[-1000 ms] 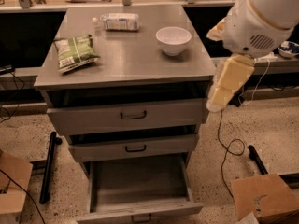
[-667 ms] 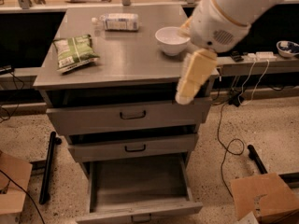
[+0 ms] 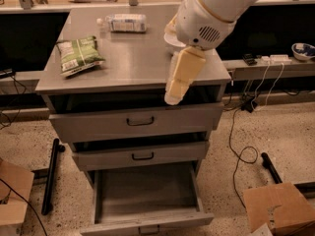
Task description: Place green jalapeno chip bag into bottom drawer
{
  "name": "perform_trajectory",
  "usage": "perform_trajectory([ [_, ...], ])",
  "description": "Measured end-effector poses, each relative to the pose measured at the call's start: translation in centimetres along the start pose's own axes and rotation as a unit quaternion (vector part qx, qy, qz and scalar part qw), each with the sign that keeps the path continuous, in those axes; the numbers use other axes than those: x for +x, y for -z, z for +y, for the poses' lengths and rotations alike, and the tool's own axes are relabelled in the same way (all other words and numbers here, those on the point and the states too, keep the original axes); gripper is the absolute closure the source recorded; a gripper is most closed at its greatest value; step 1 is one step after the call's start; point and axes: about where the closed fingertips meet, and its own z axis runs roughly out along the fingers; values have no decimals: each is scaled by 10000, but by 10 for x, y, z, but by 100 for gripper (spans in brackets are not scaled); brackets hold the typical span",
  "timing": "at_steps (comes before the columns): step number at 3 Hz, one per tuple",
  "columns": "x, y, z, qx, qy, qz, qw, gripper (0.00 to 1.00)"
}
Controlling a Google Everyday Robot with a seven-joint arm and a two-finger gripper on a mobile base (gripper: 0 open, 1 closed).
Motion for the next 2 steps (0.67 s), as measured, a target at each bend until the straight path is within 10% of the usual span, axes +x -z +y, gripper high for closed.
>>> perform_trajectory([
  [2, -26, -82, -20, -406, -156, -424, 9982, 0],
])
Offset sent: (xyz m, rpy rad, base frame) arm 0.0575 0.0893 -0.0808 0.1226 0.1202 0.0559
